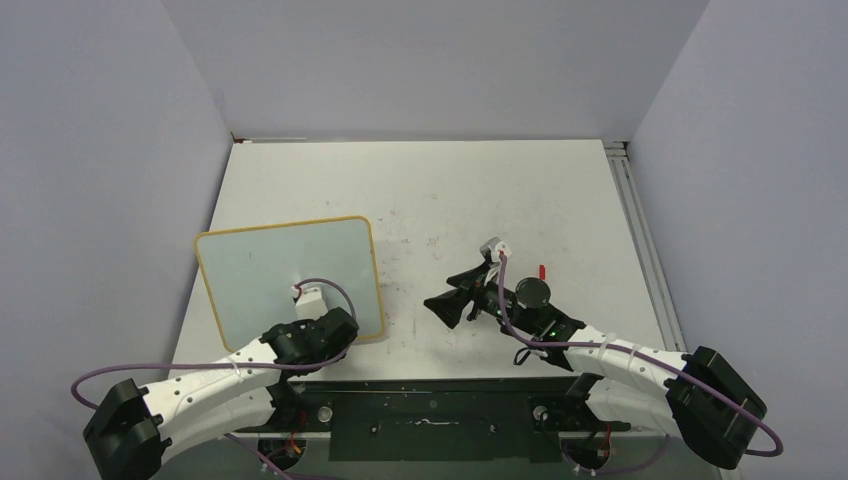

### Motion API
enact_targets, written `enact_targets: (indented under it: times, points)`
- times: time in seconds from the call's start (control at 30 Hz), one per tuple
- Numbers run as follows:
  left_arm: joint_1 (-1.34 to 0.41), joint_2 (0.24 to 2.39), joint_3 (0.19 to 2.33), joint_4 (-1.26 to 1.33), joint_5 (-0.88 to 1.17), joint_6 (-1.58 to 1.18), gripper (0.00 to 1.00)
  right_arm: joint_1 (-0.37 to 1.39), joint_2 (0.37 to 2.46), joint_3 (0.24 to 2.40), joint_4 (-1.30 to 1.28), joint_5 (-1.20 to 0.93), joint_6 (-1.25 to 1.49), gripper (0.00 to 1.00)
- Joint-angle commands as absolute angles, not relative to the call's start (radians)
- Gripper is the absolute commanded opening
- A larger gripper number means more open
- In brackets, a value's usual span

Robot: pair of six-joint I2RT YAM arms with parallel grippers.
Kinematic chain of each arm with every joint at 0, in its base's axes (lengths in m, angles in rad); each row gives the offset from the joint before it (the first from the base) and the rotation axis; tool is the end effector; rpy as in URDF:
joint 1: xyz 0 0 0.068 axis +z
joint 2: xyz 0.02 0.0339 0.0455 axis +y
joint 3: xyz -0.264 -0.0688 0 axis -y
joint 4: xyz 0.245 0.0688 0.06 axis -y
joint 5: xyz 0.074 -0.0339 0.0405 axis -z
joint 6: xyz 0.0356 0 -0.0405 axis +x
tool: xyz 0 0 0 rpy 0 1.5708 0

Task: Write a sentence on the whiteboard
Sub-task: Move the whiteboard stand to the center of the board.

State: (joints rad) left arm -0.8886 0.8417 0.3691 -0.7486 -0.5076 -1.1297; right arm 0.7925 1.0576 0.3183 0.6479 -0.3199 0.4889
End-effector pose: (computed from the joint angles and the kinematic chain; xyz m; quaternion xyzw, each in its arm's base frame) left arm 0.0926 -0.0866 0.1535 -0.1580 0.9410 -0.0108 0.2989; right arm 0.1459 0.1640 0.2129 -0.2164 0.7046 0.4921 0.4632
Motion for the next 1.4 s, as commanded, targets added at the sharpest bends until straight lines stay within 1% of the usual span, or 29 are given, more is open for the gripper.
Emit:
enact_targets:
  times: [0.0,0.03,0.13,0.23,0.37,0.47,0.83,1.37]
  points:
    - [-0.898,0.867,0.406,-0.670,-0.565,-1.137,0.25,0.788,1.029,0.315,0.693,-0.305,0.475,0.94]
    - [-0.902,0.869,0.407,-0.669,-0.569,-1.136,0.24,0.788,1.029,0.315,0.691,-0.305,0.474,0.94]
    - [-0.917,0.880,0.407,-0.659,-0.576,-1.133,0.17,0.787,1.027,0.314,0.691,-0.301,0.474,0.94]
    - [-0.935,0.899,0.412,-0.657,-0.589,-1.135,0.14,0.786,1.021,0.314,0.685,-0.297,0.474,0.94]
    - [-0.959,0.930,0.415,-0.650,-0.616,-1.140,0.04,0.786,1.013,0.315,0.677,-0.295,0.472,0.94]
    - [-0.979,0.951,0.421,-0.638,-0.632,-1.132,0.00,0.786,1.009,0.319,0.666,-0.295,0.471,0.94]
    - [-1.052,1.015,0.480,-0.585,-0.691,-1.108,0.00,0.785,0.949,0.317,0.584,-0.227,0.472,0.95]
    - [-1.084,1.284,0.619,-0.397,-0.697,-1.041,0.00,0.779,0.793,0.317,0.424,-0.140,0.475,0.95]
